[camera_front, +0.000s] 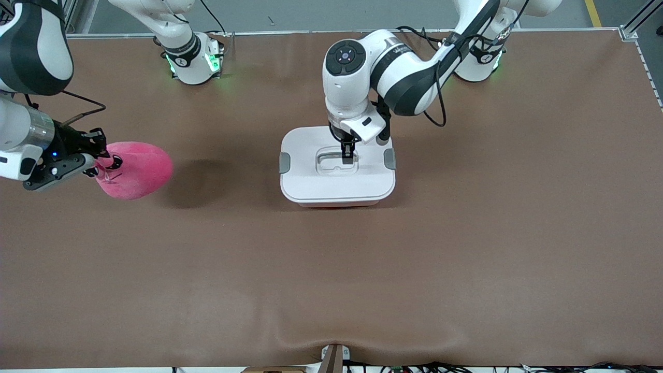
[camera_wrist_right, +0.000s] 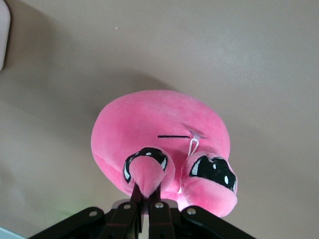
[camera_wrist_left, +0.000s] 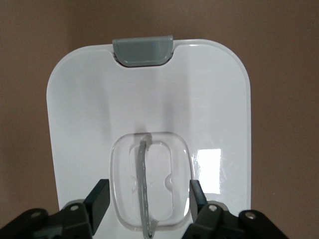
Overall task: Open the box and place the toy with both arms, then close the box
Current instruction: 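Grasp the toy with the right gripper while the left gripper grasps the lid handle, then lift the lid off with the left gripper while the right gripper lifts the toy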
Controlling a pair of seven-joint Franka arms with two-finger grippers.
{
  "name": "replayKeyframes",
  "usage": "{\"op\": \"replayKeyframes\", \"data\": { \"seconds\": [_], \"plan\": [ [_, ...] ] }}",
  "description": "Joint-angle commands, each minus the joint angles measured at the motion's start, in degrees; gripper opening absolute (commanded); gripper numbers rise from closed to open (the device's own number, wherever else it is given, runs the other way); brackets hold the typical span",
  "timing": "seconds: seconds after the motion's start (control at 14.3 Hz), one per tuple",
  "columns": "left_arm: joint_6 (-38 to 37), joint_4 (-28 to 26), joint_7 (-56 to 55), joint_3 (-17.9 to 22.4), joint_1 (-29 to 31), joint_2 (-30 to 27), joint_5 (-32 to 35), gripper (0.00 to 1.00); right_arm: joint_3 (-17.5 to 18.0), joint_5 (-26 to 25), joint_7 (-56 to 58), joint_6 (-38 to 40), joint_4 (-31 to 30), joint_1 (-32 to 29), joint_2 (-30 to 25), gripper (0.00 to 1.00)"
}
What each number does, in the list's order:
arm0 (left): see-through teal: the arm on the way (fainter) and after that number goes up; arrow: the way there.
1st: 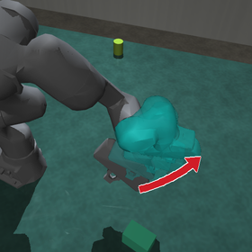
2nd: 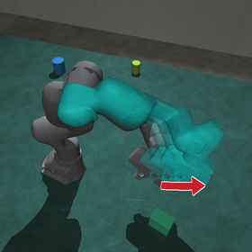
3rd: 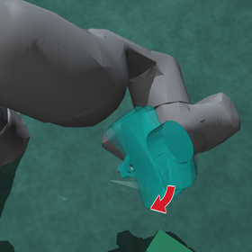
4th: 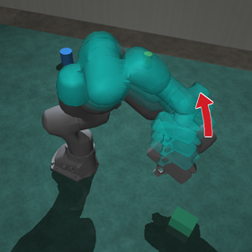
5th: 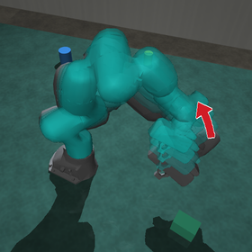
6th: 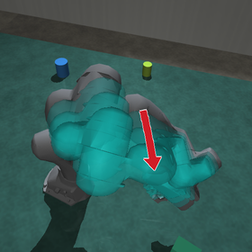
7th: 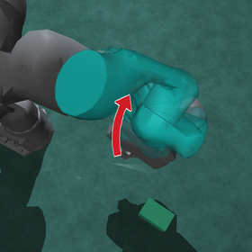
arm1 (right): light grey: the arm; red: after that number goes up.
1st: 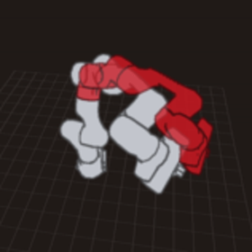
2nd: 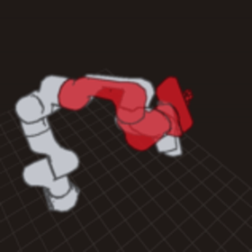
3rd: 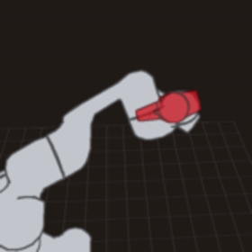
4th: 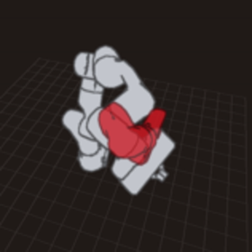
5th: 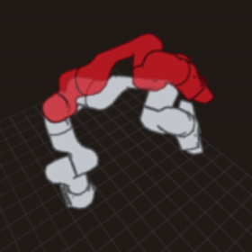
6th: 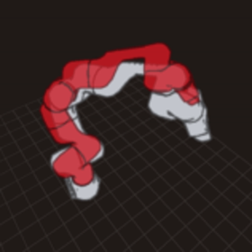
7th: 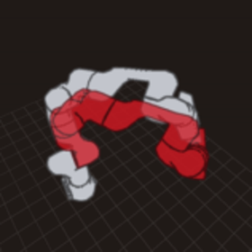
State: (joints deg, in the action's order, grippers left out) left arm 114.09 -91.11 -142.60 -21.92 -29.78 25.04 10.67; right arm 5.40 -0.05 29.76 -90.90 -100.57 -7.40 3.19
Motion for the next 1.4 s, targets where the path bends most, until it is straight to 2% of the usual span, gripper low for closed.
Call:
{"op": "replayKeyframes", "data": {
  "seconds": [0.0,0.35,0.63,0.98,1.19,1.33],
  "plan": [
    [2.4,1.2,-3.9,-0.1,-0.5,1.9,1.4,0.71,0.0,-0.4,0.9,2.5,1.3,0.0,-1.0,0.00],
    [3.2,1.4,-4.1,-0.1,-1.3,4.0,1.3,0.65,1.5,-1.8,1.4,3.8,2.0,0.0,-2.0,0.00],
    [3.2,1.2,-4.1,-0.1,-2.6,4.8,0.9,0.56,1.6,-1.8,8.2,3.6,3.2,-0.2,-2.1,0.00],
    [3.2,1.2,-4.1,-0.1,-2.6,5.1,0.6,0.23,1.5,-1.4,7.8,3.8,4.2,-0.3,-2.1,0.00],
    [3.2,1.3,-4.1,-0.1,-2.6,4.8,0.6,0.00,1.6,-1.4,7.9,3.9,4.2,-0.2,-2.1,0.00],
    [3.1,1.5,-3.9,-0.2,-2.5,4.6,0.7,0.00,1.6,-1.2,8.1,4.3,4.2,-0.2,-2.1,0.00]
  ]
}}
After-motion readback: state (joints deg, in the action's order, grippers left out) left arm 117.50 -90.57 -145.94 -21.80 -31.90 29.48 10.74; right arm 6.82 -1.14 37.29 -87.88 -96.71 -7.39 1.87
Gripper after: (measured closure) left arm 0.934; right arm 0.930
